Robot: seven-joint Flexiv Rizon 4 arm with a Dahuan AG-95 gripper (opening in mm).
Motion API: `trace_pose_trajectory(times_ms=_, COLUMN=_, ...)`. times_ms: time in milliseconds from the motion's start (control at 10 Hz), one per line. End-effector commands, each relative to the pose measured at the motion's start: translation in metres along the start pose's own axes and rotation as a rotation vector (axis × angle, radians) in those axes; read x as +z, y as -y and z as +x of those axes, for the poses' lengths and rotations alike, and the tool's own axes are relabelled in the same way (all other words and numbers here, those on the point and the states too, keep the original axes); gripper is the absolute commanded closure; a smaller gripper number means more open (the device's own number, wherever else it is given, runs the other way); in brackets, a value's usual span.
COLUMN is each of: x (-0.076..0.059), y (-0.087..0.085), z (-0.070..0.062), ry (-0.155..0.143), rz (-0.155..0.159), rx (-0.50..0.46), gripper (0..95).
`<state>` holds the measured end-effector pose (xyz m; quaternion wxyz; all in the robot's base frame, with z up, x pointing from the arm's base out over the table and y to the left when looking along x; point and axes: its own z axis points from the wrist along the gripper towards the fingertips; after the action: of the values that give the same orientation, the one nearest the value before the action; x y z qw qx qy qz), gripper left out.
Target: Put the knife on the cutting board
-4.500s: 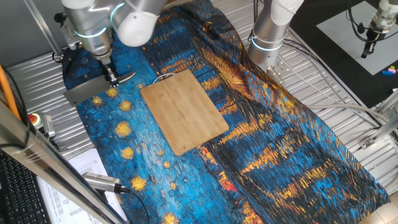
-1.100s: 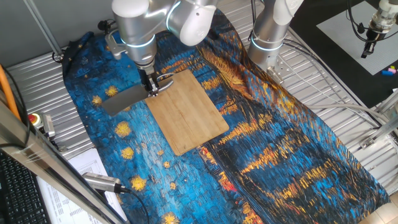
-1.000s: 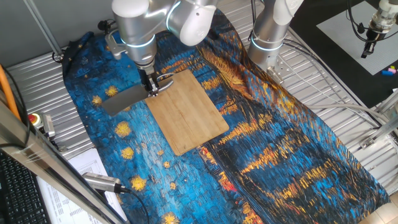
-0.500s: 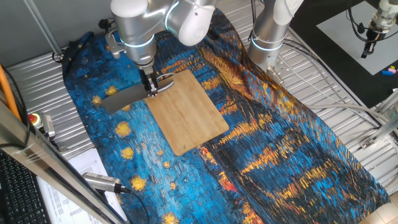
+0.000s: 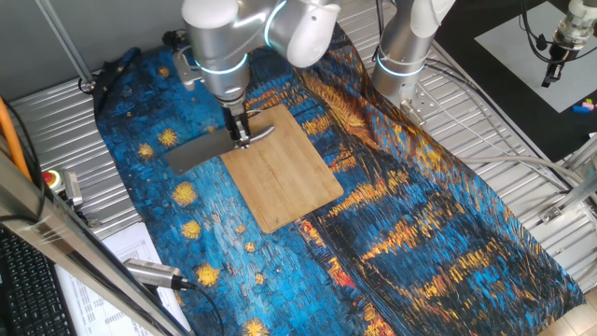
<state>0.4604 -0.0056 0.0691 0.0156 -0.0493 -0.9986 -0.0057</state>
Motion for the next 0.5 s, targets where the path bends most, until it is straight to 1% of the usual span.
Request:
trace_pose_trajectory(times_ms=100, x=0.001, y=-0.008, z=0.008, ry=0.005, rz=0.001, rx=0.008, gripper=95.0)
trace_pose_trajectory(times_ms=200, x=0.001, y=-0.009, z=0.01, ry=0.004, rz=0.0, rx=0.006, gripper=95.0)
trace_pose_trajectory(times_ms=300, x=0.002, y=-0.013, z=0.019, ry=0.005, rz=0.002, rx=0.009, gripper=95.0)
trace_pose_trajectory(times_ms=400, x=0.003, y=-0.017, z=0.024, ry=0.007, rz=0.004, rx=0.012, gripper=95.0)
trace_pose_trajectory(times_ms=500, x=0.005, y=-0.025, z=0.035, ry=0.009, rz=0.007, rx=0.014, gripper=95.0)
